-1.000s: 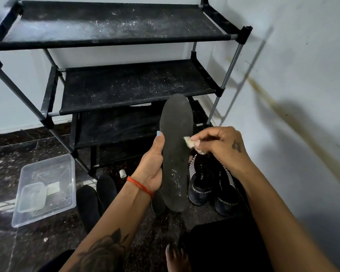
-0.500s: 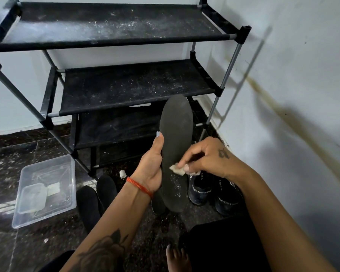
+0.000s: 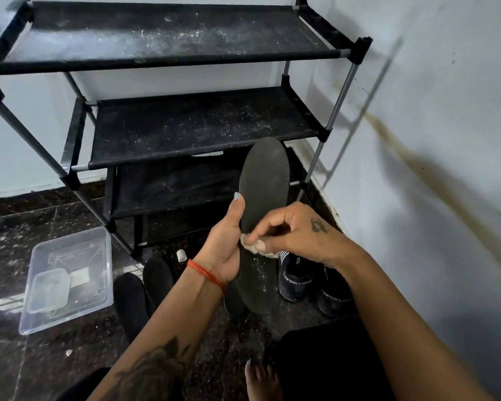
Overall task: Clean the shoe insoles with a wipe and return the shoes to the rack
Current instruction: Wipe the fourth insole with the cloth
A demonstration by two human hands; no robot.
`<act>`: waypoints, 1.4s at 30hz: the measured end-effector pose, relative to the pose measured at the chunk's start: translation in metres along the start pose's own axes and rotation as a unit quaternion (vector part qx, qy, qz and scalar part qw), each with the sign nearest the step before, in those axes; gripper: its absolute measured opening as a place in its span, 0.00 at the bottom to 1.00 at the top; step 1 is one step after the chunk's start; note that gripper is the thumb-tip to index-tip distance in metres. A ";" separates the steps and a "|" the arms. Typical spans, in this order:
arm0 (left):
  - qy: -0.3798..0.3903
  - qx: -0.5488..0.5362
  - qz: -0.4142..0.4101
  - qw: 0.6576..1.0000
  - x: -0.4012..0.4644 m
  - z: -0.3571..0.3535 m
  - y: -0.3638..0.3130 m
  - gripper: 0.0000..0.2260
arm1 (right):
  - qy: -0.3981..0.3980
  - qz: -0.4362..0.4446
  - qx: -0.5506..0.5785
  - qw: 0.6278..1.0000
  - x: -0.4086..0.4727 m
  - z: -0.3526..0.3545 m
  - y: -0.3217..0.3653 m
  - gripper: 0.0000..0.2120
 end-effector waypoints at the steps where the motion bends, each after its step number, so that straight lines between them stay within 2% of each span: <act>1: 0.000 0.004 0.000 1.000 0.000 0.000 0.000 0.27 | 0.022 -0.012 -0.006 1.000 -0.003 0.000 -0.001 0.08; 3: 0.008 0.001 0.008 1.000 -0.001 -0.002 0.000 0.27 | 0.004 -0.029 -0.009 1.000 -0.007 0.011 -0.004 0.09; 6: 0.008 -0.002 -0.002 1.000 -0.001 -0.002 -0.002 0.27 | -0.146 -0.040 0.050 0.987 -0.009 0.037 -0.013 0.10; 8: 0.010 -0.002 -0.006 1.000 -0.001 -0.003 -0.002 0.26 | -0.199 -0.042 0.027 0.979 -0.007 0.041 -0.016 0.08; 13: 0.018 -0.016 0.000 1.000 -0.002 -0.006 0.000 0.26 | -0.121 0.000 -0.032 0.992 0.004 0.011 -0.003 0.07; 16: 0.017 -0.020 0.002 1.000 -0.004 -0.006 -0.001 0.25 | -0.064 0.011 0.004 0.998 0.005 0.001 0.003 0.07; 20: 0.001 -0.006 -0.001 1.000 -0.004 -0.004 -0.002 0.26 | 0.049 -0.039 0.058 0.996 -0.006 -0.003 0.002 0.08; 22: 0.008 -0.013 0.012 1.000 -0.004 -0.006 -0.002 0.27 | -0.008 -0.060 0.097 0.993 -0.009 0.012 -0.004 0.10; 25: 0.006 -0.015 0.003 1.000 -0.005 -0.005 -0.005 0.26 | -0.183 -0.107 0.171 0.962 -0.010 0.042 -0.024 0.11; 26: 0.005 -0.013 0.001 1.000 -0.005 -0.006 -0.005 0.26 | -0.217 -0.125 0.176 0.952 -0.011 0.046 -0.030 0.10; 27: 0.003 -0.009 0.001 1.000 -0.005 -0.005 -0.004 0.26 | -0.228 -0.144 0.177 0.947 -0.010 0.045 -0.034 0.10; 31: -0.003 0.013 0.007 1.000 -0.005 -0.004 -0.003 0.27 | -0.191 -0.191 0.190 0.944 -0.007 0.028 -0.040 0.07; 37: 0.030 0.048 0.020 0.998 -0.009 -0.015 0.002 0.26 | -0.291 -0.196 0.258 0.900 -0.010 0.037 -0.044 0.09; 40: 0.028 0.060 0.044 0.997 -0.011 -0.019 0.009 0.26 | -0.336 -0.197 0.284 0.876 -0.014 0.043 -0.050 0.08; 42: 0.023 0.044 0.047 0.998 -0.012 -0.020 0.009 0.27 | -0.335 -0.178 0.281 0.881 -0.013 0.042 -0.051 0.06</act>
Point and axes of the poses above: each hand's wrist, its own x-axis towards the middle knuckle, its own z-axis out of the back of the hand, y = z × x, the point moved 7 cm from there along x, towards the middle knuckle, and after that the axes turned 4 degrees about z, right-handed, at the moved point
